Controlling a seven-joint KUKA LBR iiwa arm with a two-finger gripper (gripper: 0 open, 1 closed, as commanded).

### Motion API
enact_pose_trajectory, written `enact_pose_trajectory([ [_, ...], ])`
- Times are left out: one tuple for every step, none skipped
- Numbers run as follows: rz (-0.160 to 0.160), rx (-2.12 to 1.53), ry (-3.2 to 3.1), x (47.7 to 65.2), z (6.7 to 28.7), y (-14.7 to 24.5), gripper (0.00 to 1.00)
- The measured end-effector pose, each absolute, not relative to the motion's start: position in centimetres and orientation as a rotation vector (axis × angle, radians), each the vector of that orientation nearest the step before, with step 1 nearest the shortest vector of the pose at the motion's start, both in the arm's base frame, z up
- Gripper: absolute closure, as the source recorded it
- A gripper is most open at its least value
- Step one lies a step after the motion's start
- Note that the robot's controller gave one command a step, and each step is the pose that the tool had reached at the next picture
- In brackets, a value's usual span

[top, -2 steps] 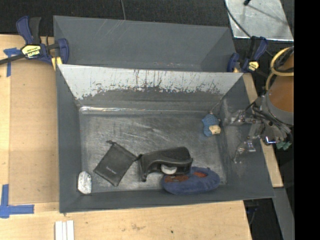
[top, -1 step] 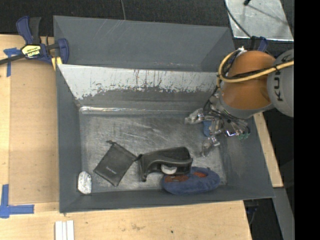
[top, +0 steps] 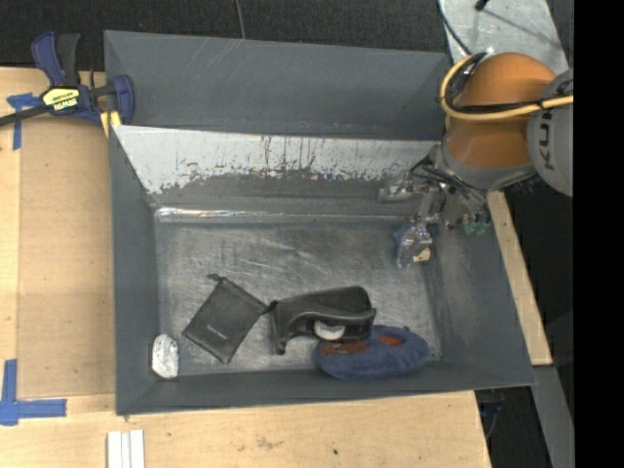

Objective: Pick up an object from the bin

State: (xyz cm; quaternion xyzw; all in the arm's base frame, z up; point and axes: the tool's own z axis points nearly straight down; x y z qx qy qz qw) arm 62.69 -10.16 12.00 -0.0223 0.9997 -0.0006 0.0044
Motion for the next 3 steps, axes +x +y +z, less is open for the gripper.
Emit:
enact_pose_trajectory([
  [-0.003, -0.089, 3.14, 62.1, 7.5, -15.0, 0.0],
  [-0.001, -0.096, 3.135, 62.3, 7.8, -14.7, 1.0],
  [-0.006, -0.462, 3.095, 61.7, 23.0, -14.0, 1.0],
])
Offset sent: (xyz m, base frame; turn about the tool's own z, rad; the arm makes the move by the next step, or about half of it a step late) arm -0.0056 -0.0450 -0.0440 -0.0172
